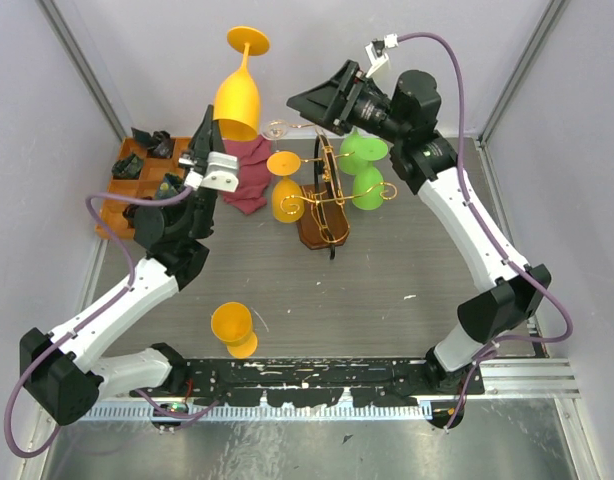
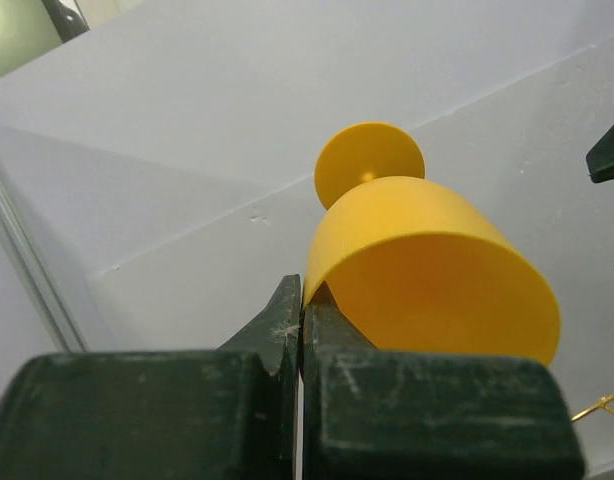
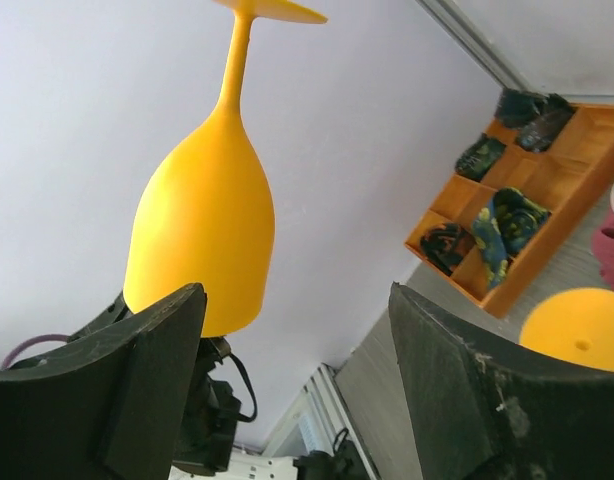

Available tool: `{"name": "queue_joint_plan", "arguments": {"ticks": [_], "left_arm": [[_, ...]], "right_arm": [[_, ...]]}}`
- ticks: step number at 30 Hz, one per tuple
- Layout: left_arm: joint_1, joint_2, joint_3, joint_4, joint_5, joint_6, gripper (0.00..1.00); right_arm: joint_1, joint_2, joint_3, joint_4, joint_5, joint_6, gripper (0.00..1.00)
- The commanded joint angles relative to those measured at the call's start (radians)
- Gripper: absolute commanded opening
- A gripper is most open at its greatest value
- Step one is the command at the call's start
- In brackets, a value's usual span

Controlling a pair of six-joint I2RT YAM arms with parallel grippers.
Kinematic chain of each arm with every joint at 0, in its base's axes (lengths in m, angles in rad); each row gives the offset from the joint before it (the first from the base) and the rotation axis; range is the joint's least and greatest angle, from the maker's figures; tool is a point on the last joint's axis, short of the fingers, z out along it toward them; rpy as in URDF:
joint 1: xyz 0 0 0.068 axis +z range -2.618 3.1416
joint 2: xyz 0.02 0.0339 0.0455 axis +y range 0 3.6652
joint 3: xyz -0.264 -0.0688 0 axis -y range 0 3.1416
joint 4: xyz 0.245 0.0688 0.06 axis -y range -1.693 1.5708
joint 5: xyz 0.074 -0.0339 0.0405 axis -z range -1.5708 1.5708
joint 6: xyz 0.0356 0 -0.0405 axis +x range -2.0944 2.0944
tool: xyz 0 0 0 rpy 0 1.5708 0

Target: Place the wine glass upside down on the wine glass rack

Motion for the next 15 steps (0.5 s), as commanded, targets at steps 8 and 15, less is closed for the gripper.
{"name": "queue_joint_plan", "arguments": {"ticks": [8, 15], "left_arm": [[-0.002, -0.023, -0.042, 0.2, -0.047, -0.074, 0.0], [-0.004, -0.023, -0.052, 0.203, -0.057, -0.1, 0.0]], "right_arm": [[0.054, 0.062, 0.0, 0.484, 0.046, 0.131, 0.72], [0.066, 0.184, 0.1, 0.609, 0.027, 0.221, 0.63]]}}
